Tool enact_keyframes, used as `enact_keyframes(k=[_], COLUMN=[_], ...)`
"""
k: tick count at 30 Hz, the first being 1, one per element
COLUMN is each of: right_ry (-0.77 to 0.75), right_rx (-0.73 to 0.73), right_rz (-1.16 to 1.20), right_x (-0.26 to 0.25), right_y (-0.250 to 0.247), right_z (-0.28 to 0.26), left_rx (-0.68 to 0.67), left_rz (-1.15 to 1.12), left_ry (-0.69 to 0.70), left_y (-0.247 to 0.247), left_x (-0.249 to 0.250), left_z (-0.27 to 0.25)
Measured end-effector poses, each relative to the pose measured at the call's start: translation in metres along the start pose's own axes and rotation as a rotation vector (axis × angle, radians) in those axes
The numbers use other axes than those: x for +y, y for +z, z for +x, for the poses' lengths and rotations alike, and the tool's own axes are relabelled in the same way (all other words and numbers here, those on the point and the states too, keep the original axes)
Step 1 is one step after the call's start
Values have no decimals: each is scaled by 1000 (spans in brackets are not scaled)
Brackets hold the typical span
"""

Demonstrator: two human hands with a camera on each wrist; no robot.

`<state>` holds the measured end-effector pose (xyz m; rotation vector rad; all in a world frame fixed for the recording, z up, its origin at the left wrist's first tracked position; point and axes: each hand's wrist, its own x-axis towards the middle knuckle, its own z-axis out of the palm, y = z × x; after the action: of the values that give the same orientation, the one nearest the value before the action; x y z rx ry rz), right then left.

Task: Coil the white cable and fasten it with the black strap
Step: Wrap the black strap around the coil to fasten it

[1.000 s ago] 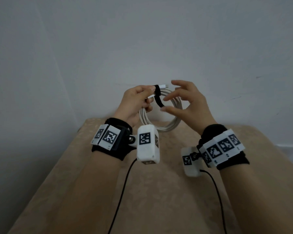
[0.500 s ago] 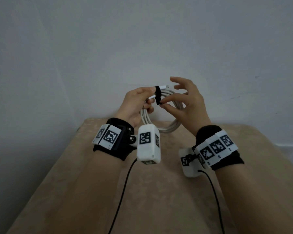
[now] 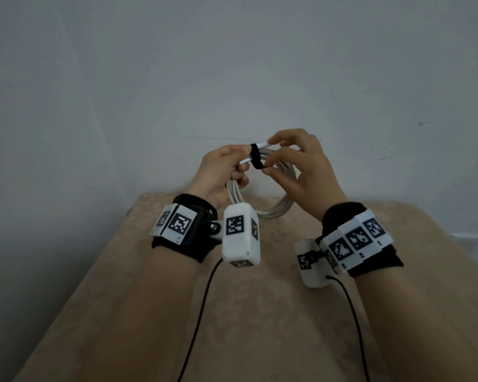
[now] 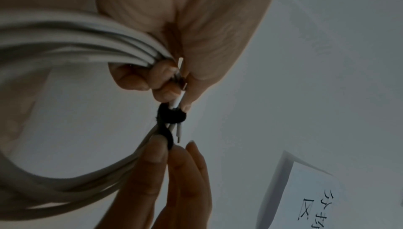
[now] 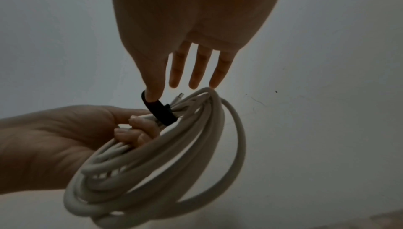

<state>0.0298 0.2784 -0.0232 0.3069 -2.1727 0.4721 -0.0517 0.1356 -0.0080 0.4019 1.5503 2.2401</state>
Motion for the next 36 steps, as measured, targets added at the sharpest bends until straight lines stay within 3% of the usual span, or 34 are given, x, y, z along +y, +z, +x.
enact_keyframes(k=[7,18,22,26,36], right_ry=[8,325,414,582,692], right_rx=[71,131,117,99,-67], right_rz=[60,255,323,567,737], right_x=[-1,-5,-8,-9,-7], right_y=[-5,-11,-11,-13,-17], right_z=[3,6,6,8,6], left_rx=[-36,-197,-218,-208,-297], left_rz=[99,427,471,520,582], left_ry=[85,282,325,381,397], left_y=[3,7,7,7,4], left_x=[-2,2,4,2,4], left_z=[-3,-15,-14,-13,-16])
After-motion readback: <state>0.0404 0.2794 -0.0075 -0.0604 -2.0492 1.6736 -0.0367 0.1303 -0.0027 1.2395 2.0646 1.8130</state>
